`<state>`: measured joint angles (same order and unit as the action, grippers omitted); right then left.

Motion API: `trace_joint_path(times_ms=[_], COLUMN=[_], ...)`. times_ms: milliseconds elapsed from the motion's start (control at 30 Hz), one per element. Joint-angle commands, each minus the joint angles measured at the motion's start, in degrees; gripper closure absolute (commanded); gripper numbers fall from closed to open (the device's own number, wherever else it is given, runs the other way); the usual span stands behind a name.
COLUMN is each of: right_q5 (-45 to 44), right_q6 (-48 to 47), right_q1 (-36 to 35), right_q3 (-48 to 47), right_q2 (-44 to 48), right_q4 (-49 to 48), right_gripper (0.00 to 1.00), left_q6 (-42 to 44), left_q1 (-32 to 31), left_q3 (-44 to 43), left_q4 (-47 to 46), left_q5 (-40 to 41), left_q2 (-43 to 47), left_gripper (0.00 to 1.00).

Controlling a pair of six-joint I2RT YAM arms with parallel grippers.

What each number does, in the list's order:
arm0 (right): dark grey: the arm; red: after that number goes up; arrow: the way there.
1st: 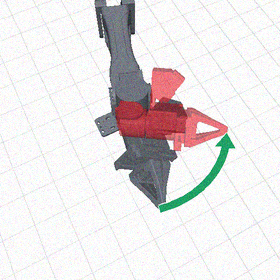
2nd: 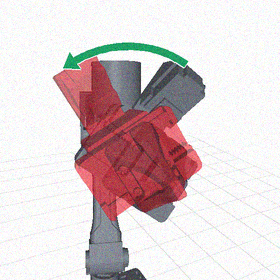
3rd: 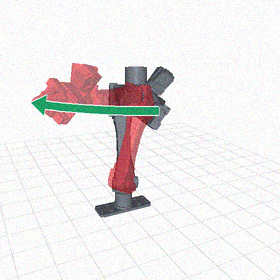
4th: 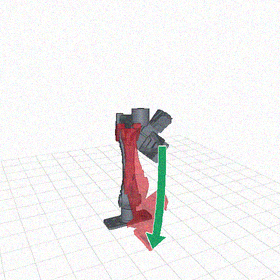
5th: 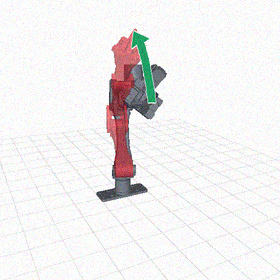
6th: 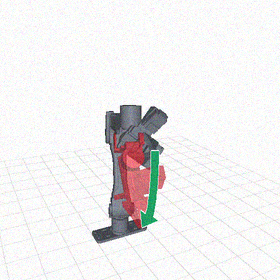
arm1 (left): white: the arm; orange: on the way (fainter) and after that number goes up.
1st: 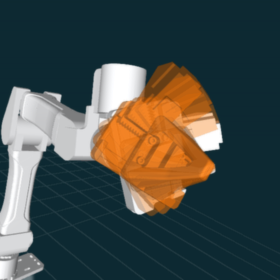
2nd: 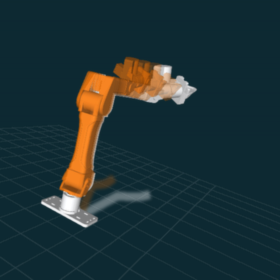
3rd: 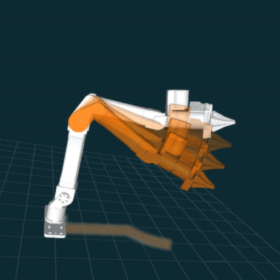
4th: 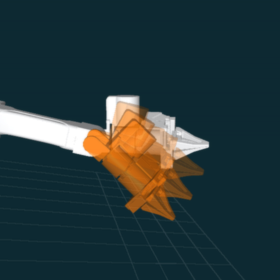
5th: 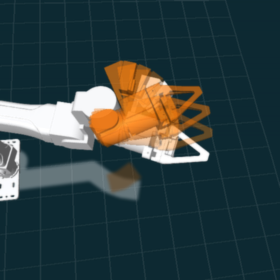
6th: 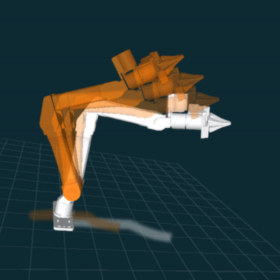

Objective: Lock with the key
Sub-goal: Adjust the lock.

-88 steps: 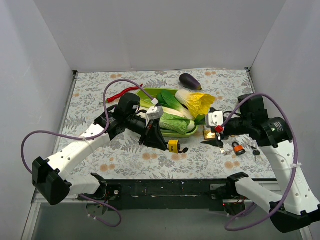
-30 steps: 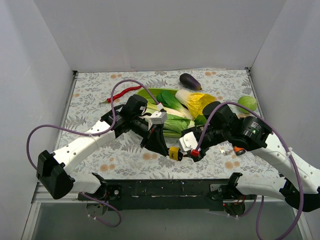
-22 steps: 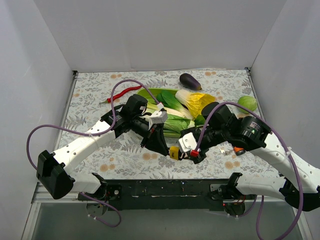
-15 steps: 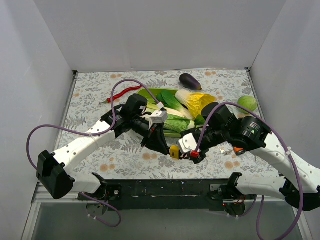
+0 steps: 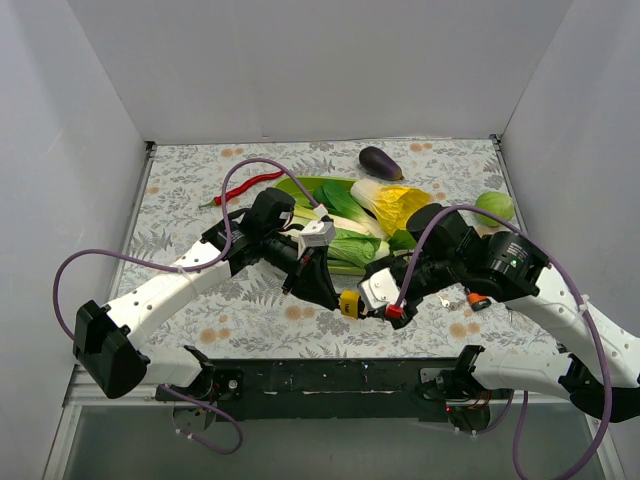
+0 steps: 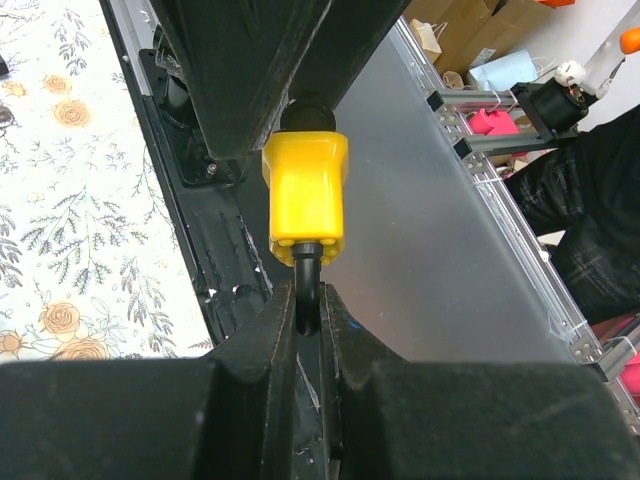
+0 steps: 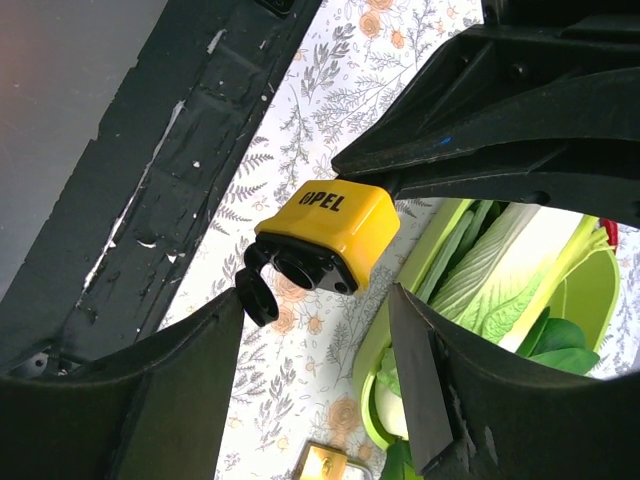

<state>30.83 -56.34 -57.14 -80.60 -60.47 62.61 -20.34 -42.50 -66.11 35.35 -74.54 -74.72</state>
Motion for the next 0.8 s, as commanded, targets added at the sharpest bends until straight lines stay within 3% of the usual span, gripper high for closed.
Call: trace_joint_path(times_ms=[0, 767], right_q5=[-0.9, 1.5], right_q6=[-1.4, 2.5], right_q1=[-0.3, -0.4], right_q3=[-2.9, 0.6], right_q2=[0.6, 0.4], right_q4=[1.6, -6.7], right_gripper=[0.33, 0.41], left_q6=[0.8, -0.6], left_q1=[-0.3, -0.6], left_q3=[-0.7, -1.5], left_q4=[-1.2, -2.0], left_q5=[-2.4, -2.4], left_q2=[1.1, 0.5], left_gripper=[1.00, 1.00])
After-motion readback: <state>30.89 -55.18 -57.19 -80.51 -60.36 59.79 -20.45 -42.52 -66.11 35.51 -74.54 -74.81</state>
